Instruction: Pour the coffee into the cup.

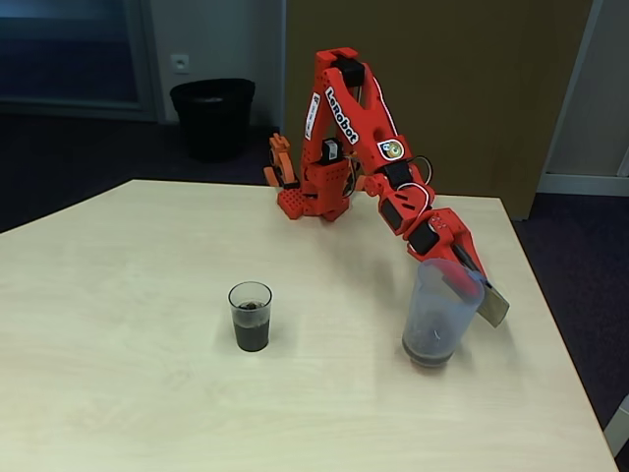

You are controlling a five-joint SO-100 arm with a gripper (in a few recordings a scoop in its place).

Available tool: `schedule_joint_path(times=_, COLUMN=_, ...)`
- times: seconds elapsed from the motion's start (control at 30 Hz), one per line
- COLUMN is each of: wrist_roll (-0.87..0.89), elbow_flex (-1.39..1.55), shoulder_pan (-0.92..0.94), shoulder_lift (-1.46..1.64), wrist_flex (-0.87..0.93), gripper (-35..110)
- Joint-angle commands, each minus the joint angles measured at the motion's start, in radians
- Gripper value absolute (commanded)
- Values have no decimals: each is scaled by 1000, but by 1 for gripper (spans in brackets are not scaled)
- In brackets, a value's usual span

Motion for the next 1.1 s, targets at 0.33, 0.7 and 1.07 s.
schedule_joint_path(times=0.33, wrist_roll=12, elbow_flex=-34, shoulder_pan=-6, shoulder_lift=-84, wrist_flex=-114, gripper=0)
schedule_joint_path(times=0.7, wrist_roll=166, elbow_flex=-9, shoulder_pan=-12, shoulder_lift=-107, wrist_flex=-152, gripper=6)
schedule_joint_path(times=1.07, wrist_roll=245, elbow_flex=44, shoulder_pan=-11, shoulder_lift=-103, wrist_flex=-206, gripper=10)
